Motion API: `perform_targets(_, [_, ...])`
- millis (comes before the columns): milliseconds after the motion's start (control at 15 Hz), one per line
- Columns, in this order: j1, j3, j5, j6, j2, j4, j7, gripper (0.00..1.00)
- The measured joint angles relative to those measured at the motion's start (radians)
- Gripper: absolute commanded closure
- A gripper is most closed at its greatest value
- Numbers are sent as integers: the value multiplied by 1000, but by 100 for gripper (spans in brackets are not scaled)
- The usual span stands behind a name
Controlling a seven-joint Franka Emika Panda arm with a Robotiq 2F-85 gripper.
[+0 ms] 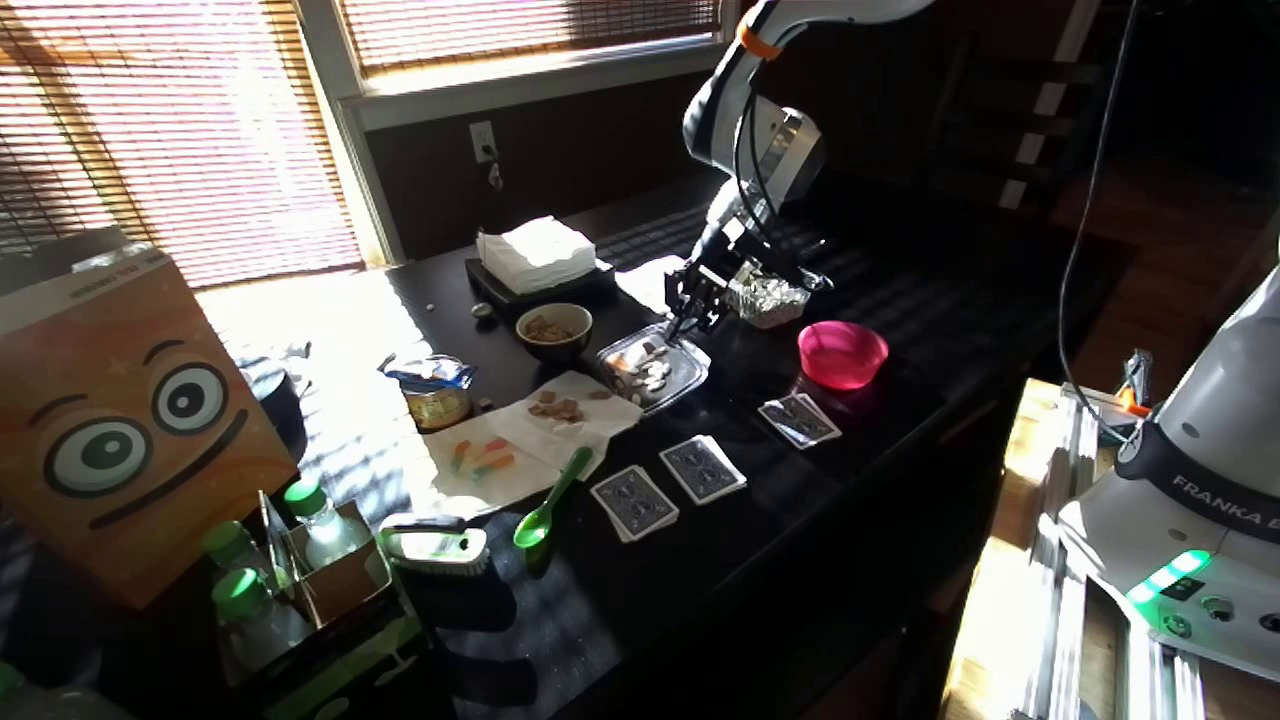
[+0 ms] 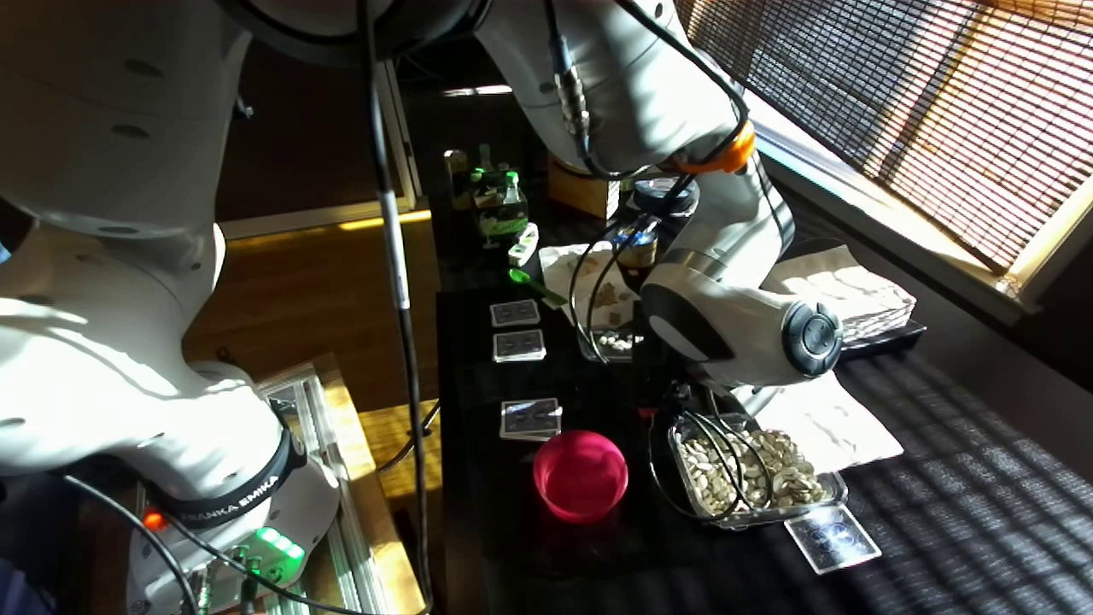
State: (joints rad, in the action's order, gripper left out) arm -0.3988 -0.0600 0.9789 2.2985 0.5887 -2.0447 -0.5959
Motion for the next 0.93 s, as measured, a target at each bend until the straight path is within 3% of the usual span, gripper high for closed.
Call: perform_targets(933, [11,46,74,-58,0,9,-54,98])
